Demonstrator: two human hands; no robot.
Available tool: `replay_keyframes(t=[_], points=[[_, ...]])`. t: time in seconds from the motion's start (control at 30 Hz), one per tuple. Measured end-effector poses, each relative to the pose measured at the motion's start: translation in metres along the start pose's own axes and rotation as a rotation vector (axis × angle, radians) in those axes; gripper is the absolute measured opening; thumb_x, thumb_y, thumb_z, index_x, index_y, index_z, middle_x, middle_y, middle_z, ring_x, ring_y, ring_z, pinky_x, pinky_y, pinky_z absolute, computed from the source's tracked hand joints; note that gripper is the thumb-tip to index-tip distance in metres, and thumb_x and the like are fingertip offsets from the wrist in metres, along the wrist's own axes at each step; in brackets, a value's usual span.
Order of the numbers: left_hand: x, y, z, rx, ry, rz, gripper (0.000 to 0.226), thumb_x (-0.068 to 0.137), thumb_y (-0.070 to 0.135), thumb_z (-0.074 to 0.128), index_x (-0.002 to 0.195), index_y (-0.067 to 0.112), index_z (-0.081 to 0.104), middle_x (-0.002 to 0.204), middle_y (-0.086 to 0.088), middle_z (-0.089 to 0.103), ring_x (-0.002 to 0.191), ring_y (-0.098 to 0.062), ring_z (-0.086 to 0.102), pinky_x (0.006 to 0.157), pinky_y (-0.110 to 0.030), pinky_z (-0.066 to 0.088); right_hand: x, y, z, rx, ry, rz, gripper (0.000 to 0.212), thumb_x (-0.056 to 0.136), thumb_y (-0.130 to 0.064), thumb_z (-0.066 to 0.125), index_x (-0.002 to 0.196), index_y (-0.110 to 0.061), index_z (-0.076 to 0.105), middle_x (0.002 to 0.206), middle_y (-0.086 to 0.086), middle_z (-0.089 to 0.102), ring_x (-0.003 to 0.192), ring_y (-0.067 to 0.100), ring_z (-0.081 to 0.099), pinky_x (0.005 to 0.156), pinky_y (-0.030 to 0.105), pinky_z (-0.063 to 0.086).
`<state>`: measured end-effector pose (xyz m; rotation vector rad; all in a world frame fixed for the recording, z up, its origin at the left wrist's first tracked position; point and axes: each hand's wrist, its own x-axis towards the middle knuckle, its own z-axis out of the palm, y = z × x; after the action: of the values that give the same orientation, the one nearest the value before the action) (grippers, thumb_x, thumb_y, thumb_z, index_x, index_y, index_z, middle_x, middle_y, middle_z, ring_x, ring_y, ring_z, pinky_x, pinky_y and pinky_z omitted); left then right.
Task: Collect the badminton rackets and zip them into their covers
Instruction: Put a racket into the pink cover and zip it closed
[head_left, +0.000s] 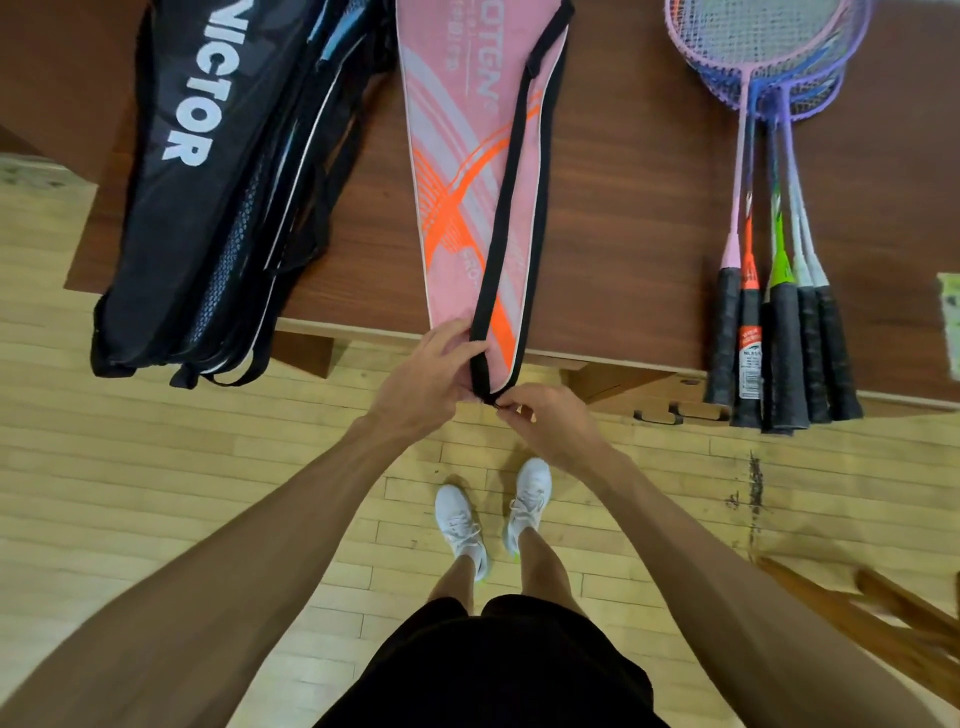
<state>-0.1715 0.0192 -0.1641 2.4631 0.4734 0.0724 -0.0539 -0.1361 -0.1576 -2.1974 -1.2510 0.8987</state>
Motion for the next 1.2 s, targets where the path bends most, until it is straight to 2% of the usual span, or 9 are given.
replay_keyframes(t=[0.13, 0.27, 0.4, 0.5, 0.6, 0.77, 0.93, 1.03, 1.2], points=[[-0.007, -0.005, -0.004, 0.003, 0.035, -0.021, 0.055, 0.071, 0.004, 0.077, 0.123, 0.011, 0.058, 0.144, -0.008, 0.04, 0.132, -0.024, 0.041, 0.1, -0.04, 0.047, 0.007, -0.006, 0.0, 0.026, -0.082, 0.035, 0.019, 0.092, -0.026, 0.058, 0.106, -0.024, 0.071, 0.099, -0.009, 0.072, 0.081, 0.012, 0.061, 0.076, 0.036, 0.052], [-0.012, -0.008, -0.02, -0.004, 0.006, -0.166, 0.061, 0.07, 0.018, 0.081, 0.127, 0.018, 0.058, 0.145, -0.007, 0.038, 0.132, -0.024, 0.038, 0.101, -0.036, 0.041, 0.009, -0.016, -0.005, 0.07, -0.076, 0.065, 0.017, 0.092, -0.02, 0.059, 0.101, -0.018, 0.073, 0.1, -0.005, 0.073, 0.079, 0.01, 0.059, 0.073, 0.022, 0.045], [-0.007, -0.008, -0.043, 0.055, -0.088, -0.267, 0.049, 0.08, 0.024, 0.072, 0.126, 0.023, 0.058, 0.138, -0.005, 0.042, 0.127, -0.024, 0.04, 0.103, -0.04, 0.042, 0.017, -0.026, -0.026, 0.038, -0.036, 0.127, 0.021, 0.094, -0.018, 0.054, 0.105, -0.014, 0.072, 0.101, -0.003, 0.07, 0.082, 0.01, 0.056, 0.07, 0.02, 0.038], [0.005, -0.003, -0.059, 0.025, -0.122, -0.315, 0.039, 0.085, 0.026, 0.063, 0.123, 0.024, 0.061, 0.132, -0.005, 0.046, 0.124, -0.022, 0.044, 0.103, -0.041, 0.041, 0.026, -0.032, -0.049, -0.002, -0.014, 0.193, 0.022, 0.094, -0.02, 0.054, 0.108, -0.013, 0.069, 0.102, 0.0, 0.068, 0.086, 0.014, 0.059, 0.074, 0.022, 0.042], [0.025, 0.008, -0.074, -0.047, -0.093, -0.325, 0.031, 0.086, 0.022, 0.059, 0.117, 0.024, 0.065, 0.123, -0.003, 0.051, 0.113, -0.02, 0.051, 0.098, -0.037, 0.044, 0.033, -0.036, -0.07, -0.048, 0.005, 0.186, 0.023, 0.092, -0.021, 0.056, 0.11, -0.013, 0.068, 0.11, 0.003, 0.07, 0.101, 0.017, 0.062, 0.082, 0.021, 0.041], [0.068, 0.035, -0.095, -0.132, -0.148, -0.277, 0.025, 0.089, 0.021, 0.056, 0.111, 0.021, 0.067, 0.111, 0.001, 0.064, 0.096, -0.014, 0.059, 0.085, -0.025, 0.045, 0.039, -0.041, -0.115, -0.065, 0.063, 0.142, 0.024, 0.093, -0.019, 0.055, 0.111, -0.012, 0.068, 0.112, 0.003, 0.069, 0.102, 0.017, 0.061, 0.081, 0.017, 0.038], [0.113, 0.059, -0.115, -0.137, -0.079, -0.334, 0.024, 0.09, 0.019, 0.054, 0.112, 0.02, 0.066, 0.109, 0.002, 0.064, 0.103, -0.014, 0.059, 0.087, -0.019, 0.039, 0.059, -0.032, -0.163, -0.018, 0.132, 0.075, 0.022, 0.091, -0.017, 0.058, 0.109, -0.012, 0.07, 0.107, 0.005, 0.07, 0.098, 0.018, 0.063, 0.084, 0.021, 0.042], [0.136, 0.072, -0.125, -0.105, -0.039, -0.363, 0.024, 0.091, 0.02, 0.054, 0.111, 0.02, 0.067, 0.109, 0.0, 0.065, 0.104, -0.016, 0.06, 0.088, -0.02, 0.04, 0.078, -0.024, -0.193, -0.018, 0.131, 0.05, 0.02, 0.091, -0.018, 0.057, 0.106, -0.015, 0.071, 0.107, 0.002, 0.071, 0.098, 0.016, 0.063, 0.08, 0.015, 0.038], [0.164, 0.088, -0.129, -0.081, 0.05, -0.437, 0.024, 0.09, 0.019, 0.053, 0.11, 0.017, 0.067, 0.108, -0.003, 0.067, 0.102, -0.021, 0.061, 0.091, -0.028, 0.045, 0.099, -0.006, -0.231, -0.004, 0.091, 0.013, 0.022, 0.091, -0.017, 0.058, 0.109, -0.014, 0.07, 0.11, 0.003, 0.071, 0.104, 0.015, 0.063, 0.081, 0.012, 0.037]])
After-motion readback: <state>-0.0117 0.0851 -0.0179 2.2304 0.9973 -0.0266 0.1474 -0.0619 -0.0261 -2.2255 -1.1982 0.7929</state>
